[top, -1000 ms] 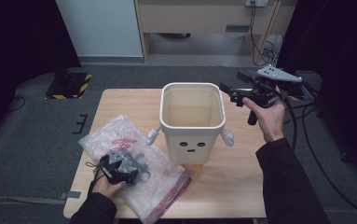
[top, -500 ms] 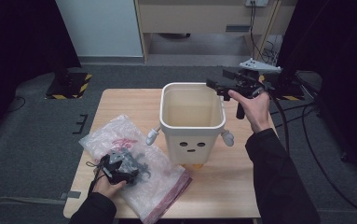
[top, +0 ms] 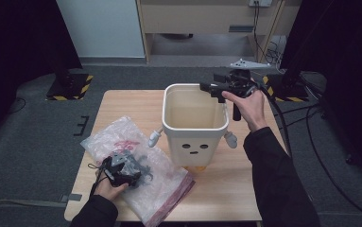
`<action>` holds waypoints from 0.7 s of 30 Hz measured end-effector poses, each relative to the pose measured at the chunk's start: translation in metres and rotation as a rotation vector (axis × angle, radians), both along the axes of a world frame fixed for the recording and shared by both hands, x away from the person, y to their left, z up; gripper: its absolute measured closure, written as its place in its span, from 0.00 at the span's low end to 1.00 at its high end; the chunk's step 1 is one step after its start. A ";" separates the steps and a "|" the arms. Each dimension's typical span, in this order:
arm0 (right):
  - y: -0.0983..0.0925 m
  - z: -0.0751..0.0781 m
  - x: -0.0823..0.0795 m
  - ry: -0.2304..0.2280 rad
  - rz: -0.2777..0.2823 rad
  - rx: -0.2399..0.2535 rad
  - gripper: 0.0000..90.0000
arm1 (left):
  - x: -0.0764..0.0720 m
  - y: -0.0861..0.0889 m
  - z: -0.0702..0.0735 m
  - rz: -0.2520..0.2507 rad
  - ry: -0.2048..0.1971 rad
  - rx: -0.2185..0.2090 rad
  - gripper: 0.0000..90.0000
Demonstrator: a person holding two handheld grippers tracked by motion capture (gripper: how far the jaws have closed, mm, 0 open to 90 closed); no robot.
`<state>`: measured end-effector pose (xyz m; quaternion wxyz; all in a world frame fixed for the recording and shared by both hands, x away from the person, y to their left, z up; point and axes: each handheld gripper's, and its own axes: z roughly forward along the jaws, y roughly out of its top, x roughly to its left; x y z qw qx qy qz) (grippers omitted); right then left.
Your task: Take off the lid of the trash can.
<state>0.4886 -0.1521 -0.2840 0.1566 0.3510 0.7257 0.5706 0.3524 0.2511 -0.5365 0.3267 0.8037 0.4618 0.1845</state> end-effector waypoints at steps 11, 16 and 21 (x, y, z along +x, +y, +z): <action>0.009 -0.012 0.006 0.037 0.018 -0.136 0.51 | 0.000 0.000 0.000 -0.002 -0.001 0.000 0.00; 0.008 -0.012 0.005 0.039 0.025 -0.154 0.59 | 0.000 0.000 0.000 -0.003 0.000 0.000 0.00; 0.009 -0.012 0.006 0.054 0.029 -0.140 0.60 | 0.000 0.000 0.000 -0.003 0.001 -0.002 0.00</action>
